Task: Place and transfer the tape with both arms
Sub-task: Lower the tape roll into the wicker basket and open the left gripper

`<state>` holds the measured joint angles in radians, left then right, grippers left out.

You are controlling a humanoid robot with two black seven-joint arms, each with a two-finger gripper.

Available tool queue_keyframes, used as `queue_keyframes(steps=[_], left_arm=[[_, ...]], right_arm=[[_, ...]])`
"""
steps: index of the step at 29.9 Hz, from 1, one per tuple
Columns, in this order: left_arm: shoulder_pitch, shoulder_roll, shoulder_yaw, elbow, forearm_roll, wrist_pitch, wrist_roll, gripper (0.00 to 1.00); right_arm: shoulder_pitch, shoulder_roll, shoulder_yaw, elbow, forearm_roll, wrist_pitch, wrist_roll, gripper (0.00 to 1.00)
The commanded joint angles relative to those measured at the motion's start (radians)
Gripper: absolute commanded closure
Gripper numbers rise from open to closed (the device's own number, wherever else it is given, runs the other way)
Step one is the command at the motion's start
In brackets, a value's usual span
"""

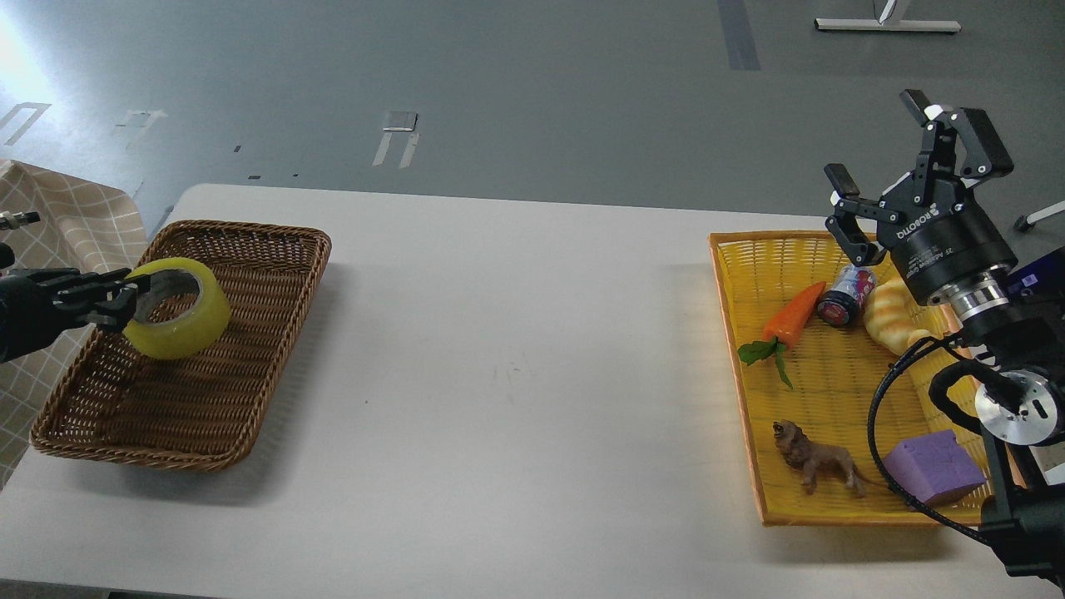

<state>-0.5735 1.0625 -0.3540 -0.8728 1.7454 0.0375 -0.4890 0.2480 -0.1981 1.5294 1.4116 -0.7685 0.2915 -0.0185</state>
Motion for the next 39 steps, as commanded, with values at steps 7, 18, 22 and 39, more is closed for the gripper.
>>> queue_keyframes(steps=[7,18,22,39], left_arm=[[0.014,-0.076,0.001,0.083,-0.001,0.044,0.000,0.98],[0.014,-0.079,0.000,0.087,-0.116,0.042,0.000,0.24],[0.014,-0.079,-0.002,0.087,-0.121,0.042,0.000,0.07],[-0.085,-0.098,-0.016,-0.017,-0.602,0.018,0.000,0.02]], right_arm=[[-0.016,-0.004,0.002,0.006,0.000,0.000,0.000,0.00],[-0.019,-0.003,0.002,0.004,0.000,0.000,0.000,0.00],[-0.023,0.000,0.002,0.003,0.000,0.000,0.000,0.00],[-0.026,-0.009,0.005,0.006,0.000,-0.002,0.000,0.00]])
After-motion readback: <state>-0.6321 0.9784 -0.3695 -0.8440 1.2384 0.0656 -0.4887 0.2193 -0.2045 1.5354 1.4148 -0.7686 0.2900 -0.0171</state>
